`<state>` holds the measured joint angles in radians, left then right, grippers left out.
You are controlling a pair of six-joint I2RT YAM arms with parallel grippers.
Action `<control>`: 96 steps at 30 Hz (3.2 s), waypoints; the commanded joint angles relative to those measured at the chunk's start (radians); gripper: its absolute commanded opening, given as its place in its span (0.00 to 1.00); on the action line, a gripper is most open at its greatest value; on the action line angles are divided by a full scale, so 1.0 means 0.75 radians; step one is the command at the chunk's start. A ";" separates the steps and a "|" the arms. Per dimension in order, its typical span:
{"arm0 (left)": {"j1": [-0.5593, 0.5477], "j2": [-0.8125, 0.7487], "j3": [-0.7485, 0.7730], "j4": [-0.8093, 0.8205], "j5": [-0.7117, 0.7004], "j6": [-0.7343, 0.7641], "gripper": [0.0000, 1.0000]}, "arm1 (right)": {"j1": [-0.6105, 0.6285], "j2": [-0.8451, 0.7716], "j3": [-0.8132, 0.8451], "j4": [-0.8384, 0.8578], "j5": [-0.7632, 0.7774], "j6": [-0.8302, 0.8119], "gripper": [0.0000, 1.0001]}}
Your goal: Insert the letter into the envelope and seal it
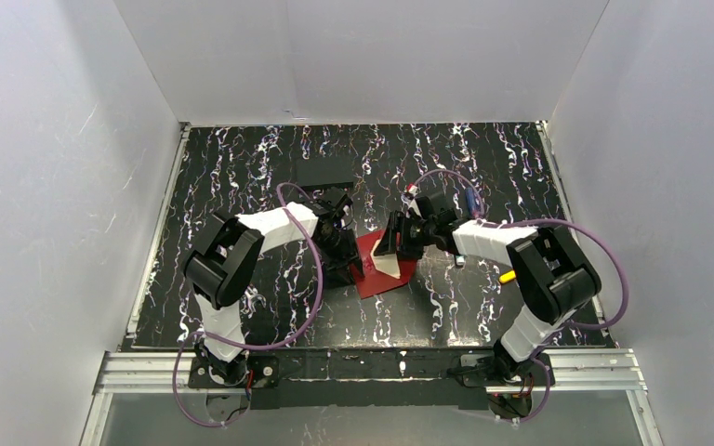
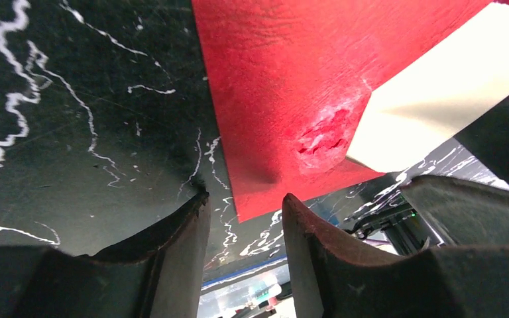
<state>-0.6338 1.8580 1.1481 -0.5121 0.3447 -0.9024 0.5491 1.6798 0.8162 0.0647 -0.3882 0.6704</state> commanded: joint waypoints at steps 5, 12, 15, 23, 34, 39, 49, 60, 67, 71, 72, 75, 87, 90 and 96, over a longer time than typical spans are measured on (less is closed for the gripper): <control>0.047 0.002 0.063 -0.085 -0.109 0.088 0.45 | 0.002 -0.106 0.126 -0.290 0.198 -0.133 0.76; 0.093 0.001 0.091 -0.077 -0.102 0.107 0.46 | 0.002 -0.057 0.173 -0.301 0.217 -0.145 0.58; 0.100 0.020 0.106 -0.074 -0.098 0.112 0.46 | 0.002 -0.016 0.197 -0.306 0.218 -0.153 0.53; 0.101 0.106 0.165 -0.090 -0.095 0.124 0.47 | 0.001 0.043 0.224 -0.330 0.259 -0.175 0.53; 0.101 0.180 0.216 -0.087 -0.043 0.150 0.42 | 0.004 0.092 0.179 -0.171 0.012 -0.119 0.33; 0.101 0.189 0.222 -0.074 -0.022 0.156 0.42 | 0.011 0.125 0.180 -0.118 -0.033 -0.101 0.33; 0.102 0.211 0.236 -0.090 -0.029 0.214 0.42 | 0.030 0.206 0.205 -0.029 -0.059 -0.126 0.33; 0.103 0.204 0.275 -0.113 -0.060 0.239 0.43 | 0.053 0.182 0.260 -0.116 -0.032 -0.124 0.35; 0.108 0.109 0.274 -0.127 -0.100 0.244 0.49 | 0.024 -0.007 0.407 -0.402 0.180 -0.179 0.48; 0.110 0.040 0.251 -0.129 -0.131 0.266 0.54 | -0.008 -0.130 0.423 -0.534 0.351 -0.215 0.56; 0.110 0.023 0.238 -0.131 -0.141 0.268 0.55 | -0.016 -0.164 0.421 -0.570 0.406 -0.225 0.58; 0.111 -0.034 0.200 -0.135 -0.167 0.267 0.56 | -0.028 -0.237 0.400 -0.667 0.573 -0.259 0.65; 0.110 -0.050 0.027 -0.046 -0.067 0.186 0.51 | -0.006 -0.308 0.143 -0.712 0.430 -0.225 0.63; 0.111 -0.012 0.047 -0.047 -0.042 0.168 0.51 | -0.006 -0.328 0.076 -0.634 0.386 -0.176 0.63; 0.110 0.055 0.102 -0.053 -0.013 0.170 0.51 | -0.009 -0.294 -0.064 -0.332 0.265 -0.073 0.59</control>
<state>-0.5526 1.8664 1.1912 -0.5411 0.3134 -0.7719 0.5434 1.4651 0.8146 -0.3611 -0.1265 0.5461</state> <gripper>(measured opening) 0.515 0.612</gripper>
